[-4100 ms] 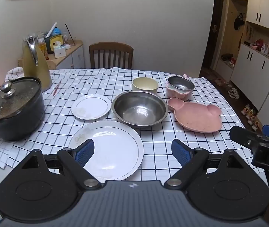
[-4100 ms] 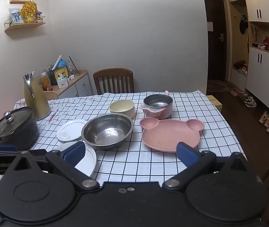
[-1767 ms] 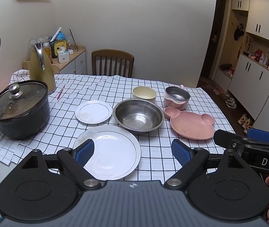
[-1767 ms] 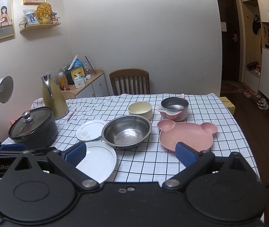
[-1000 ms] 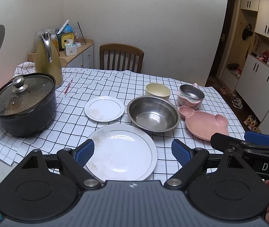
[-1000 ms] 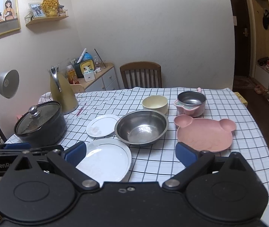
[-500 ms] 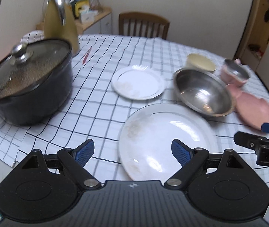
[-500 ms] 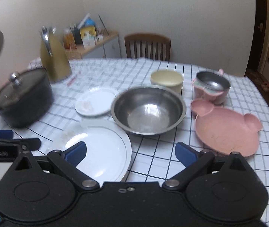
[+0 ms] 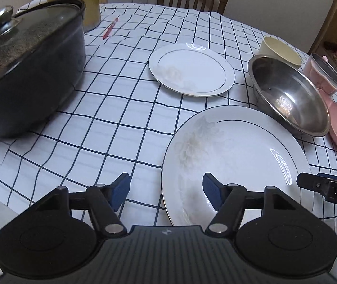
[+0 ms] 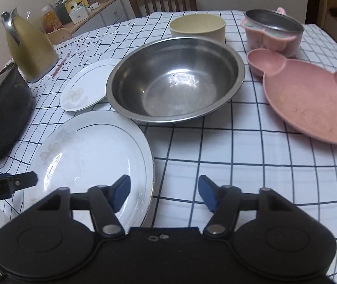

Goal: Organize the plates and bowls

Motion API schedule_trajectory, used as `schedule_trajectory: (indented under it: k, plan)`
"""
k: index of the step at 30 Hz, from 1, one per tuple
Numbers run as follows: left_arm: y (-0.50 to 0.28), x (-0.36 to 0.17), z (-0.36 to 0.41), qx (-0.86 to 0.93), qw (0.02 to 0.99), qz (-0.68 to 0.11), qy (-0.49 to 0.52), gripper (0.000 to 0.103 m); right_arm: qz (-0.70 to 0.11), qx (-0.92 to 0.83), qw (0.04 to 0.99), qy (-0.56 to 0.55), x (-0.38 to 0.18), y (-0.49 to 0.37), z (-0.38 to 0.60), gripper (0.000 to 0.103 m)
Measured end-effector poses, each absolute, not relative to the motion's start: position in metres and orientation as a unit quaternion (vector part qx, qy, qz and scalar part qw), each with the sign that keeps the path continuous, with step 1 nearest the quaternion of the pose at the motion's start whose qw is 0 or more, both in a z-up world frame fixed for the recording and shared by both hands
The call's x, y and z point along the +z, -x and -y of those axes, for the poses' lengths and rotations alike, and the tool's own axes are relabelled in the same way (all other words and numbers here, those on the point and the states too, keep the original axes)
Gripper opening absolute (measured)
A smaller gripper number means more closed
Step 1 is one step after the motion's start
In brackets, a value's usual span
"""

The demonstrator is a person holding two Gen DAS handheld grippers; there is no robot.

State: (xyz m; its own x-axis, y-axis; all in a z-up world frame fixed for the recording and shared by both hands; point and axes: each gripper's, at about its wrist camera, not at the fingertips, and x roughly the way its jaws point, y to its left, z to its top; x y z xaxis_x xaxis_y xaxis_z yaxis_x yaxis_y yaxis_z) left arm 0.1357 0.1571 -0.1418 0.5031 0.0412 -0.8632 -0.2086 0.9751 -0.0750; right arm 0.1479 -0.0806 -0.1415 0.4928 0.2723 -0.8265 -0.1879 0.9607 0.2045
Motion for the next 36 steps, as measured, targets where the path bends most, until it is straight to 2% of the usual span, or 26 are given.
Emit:
schedule_trajectory:
  k: [1, 5, 10, 14, 16, 26, 36]
  plan:
    - [-0.137, -0.144, -0.158, 0.071, 0.860, -0.497, 0.090, 0.066, -0.488, 0.136, 0.861, -0.045, -0.143, -0.148, 0.079, 0.055]
    - [-0.140, -0.153, -0.163, 0.062, 0.848, -0.513, 0.115, 0.045, -0.496, 0.143, 0.855, -0.046, -0.146, -0.153, 0.073, 0.048]
    - [-0.140, -0.155, -0.163, 0.052, 0.844, -0.517, 0.133, 0.033, -0.504, 0.148, 0.849, -0.054, -0.150, -0.157, 0.071, 0.035]
    - [-0.141, -0.157, -0.163, 0.055, 0.840, -0.522, 0.138, 0.028, -0.508, 0.154, 0.846, -0.055, -0.152, -0.157, 0.070, 0.030]
    - [-0.141, -0.158, -0.164, 0.054, 0.839, -0.523, 0.142, 0.023, -0.512, 0.158, 0.843, -0.056, -0.155, -0.159, 0.070, 0.021]
    - [-0.134, -0.155, -0.167, 0.063, 0.838, -0.518, 0.161, 0.016, -0.520, 0.165, 0.834, -0.084, -0.155, -0.158, 0.078, 0.014]
    - [-0.102, -0.149, -0.144, 0.046, 0.834, -0.526, 0.162, 0.015, -0.528, 0.170, 0.826, -0.097, -0.148, -0.129, 0.105, 0.012]
